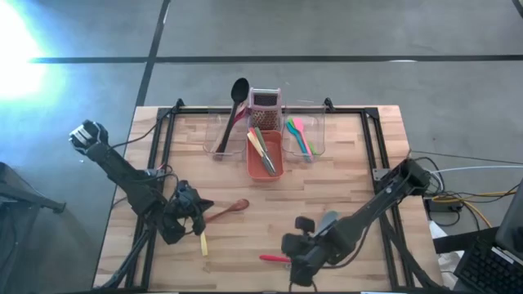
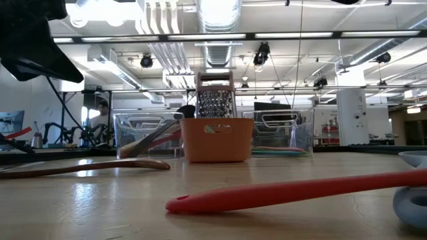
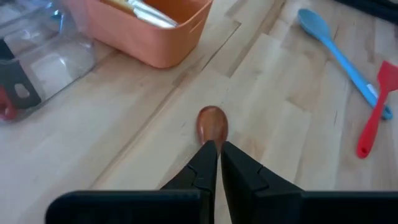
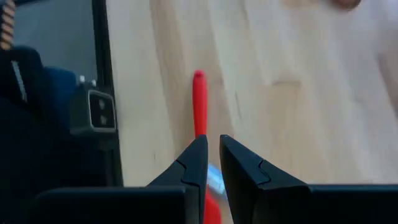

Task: Pick & Place Kitchen Items
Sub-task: Put the red spatula into the right transparent bin

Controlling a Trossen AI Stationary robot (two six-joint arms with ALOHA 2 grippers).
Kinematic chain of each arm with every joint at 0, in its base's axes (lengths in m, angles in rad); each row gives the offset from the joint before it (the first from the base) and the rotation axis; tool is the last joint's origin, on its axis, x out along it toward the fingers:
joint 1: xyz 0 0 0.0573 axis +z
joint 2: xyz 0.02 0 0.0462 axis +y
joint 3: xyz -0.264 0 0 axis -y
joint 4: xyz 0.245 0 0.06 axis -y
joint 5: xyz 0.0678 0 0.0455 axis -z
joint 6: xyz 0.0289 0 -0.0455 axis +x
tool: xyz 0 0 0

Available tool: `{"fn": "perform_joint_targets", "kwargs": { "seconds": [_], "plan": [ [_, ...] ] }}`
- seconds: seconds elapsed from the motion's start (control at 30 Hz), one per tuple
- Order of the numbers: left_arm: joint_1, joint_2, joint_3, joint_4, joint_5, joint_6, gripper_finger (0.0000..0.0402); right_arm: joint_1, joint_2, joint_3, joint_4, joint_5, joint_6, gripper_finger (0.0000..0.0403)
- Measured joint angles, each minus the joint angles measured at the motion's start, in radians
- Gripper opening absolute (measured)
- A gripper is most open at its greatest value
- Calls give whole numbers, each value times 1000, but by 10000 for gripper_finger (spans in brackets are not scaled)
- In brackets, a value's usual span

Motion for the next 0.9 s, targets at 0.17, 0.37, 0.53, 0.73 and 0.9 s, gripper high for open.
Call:
{"fn": "perform_joint_targets", "kwargs": {
  "seconds": [0.17, 0.37, 0.53, 0.73, 0.9],
  "plan": [
    [0, -5, 6, 6, -12, 42, 25, -4, 82, 98, -58, -85, 20, 58],
    [0, -4, 6, 11, -2, 59, 30, -14, 147, 163, -121, -180, 73, 114],
    [0, -3, 6, 13, 13, 58, 28, -12, 153, 164, -239, -263, 166, 157],
    [0, -3, 6, 16, 4, 58, 30, 40, 153, 163, -287, -268, 235, 201],
    [0, -3, 6, 20, 1, 56, 26, 69, 172, 163, -303, -227, 236, 226]
  ]
}}
